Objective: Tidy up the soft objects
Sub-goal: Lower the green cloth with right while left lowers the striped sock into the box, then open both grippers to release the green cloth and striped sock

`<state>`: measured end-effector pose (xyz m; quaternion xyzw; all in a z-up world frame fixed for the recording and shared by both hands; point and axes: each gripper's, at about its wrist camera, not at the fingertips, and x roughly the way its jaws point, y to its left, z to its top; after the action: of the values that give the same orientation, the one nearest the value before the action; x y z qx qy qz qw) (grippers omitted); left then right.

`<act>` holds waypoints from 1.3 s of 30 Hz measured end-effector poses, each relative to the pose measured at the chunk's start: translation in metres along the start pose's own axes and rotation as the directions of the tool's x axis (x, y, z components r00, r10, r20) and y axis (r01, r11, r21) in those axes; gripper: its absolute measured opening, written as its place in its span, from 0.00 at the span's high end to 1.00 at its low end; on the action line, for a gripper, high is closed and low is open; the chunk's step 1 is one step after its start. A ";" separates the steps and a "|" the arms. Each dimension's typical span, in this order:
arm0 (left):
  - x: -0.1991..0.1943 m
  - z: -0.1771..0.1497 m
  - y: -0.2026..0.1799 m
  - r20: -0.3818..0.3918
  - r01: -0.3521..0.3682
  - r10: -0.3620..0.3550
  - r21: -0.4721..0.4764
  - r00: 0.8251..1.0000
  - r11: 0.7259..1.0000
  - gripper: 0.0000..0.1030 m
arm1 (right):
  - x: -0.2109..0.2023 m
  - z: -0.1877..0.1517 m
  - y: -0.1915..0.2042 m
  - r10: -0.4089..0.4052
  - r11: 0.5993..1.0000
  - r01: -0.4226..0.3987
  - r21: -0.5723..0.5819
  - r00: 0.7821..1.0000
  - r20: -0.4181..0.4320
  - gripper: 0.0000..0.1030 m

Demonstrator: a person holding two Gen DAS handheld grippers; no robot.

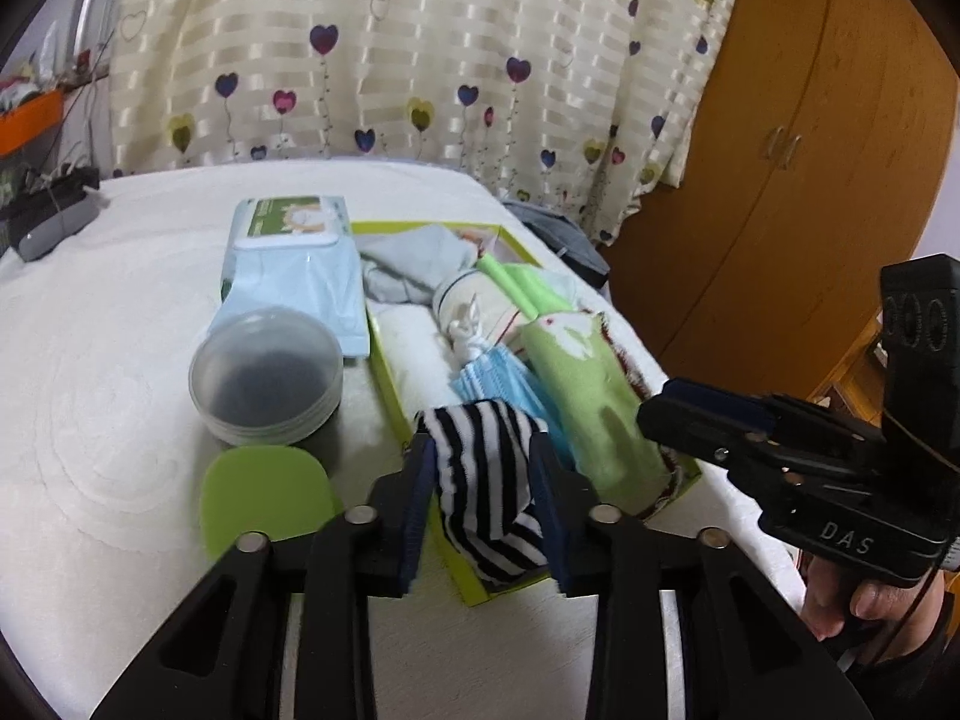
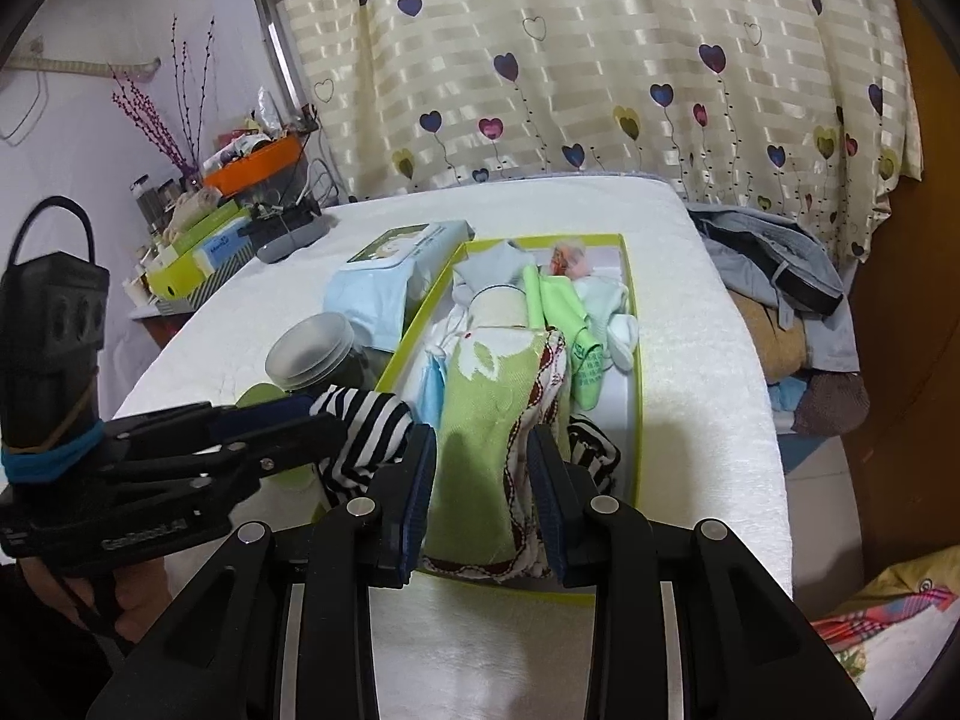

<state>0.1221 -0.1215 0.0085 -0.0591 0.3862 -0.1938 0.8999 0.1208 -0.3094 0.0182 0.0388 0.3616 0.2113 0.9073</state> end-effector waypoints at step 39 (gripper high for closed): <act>-0.021 0.001 -0.017 0.053 -0.019 0.015 0.077 0.999 0.997 0.69 | -0.016 -0.005 0.016 -0.104 0.995 0.104 -0.012 0.995 0.004 0.58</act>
<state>0.1044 -0.1286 0.0277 -0.0258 0.3553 -0.1997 0.9128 0.1016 -0.3021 0.0285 0.0147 0.3601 0.1660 0.9179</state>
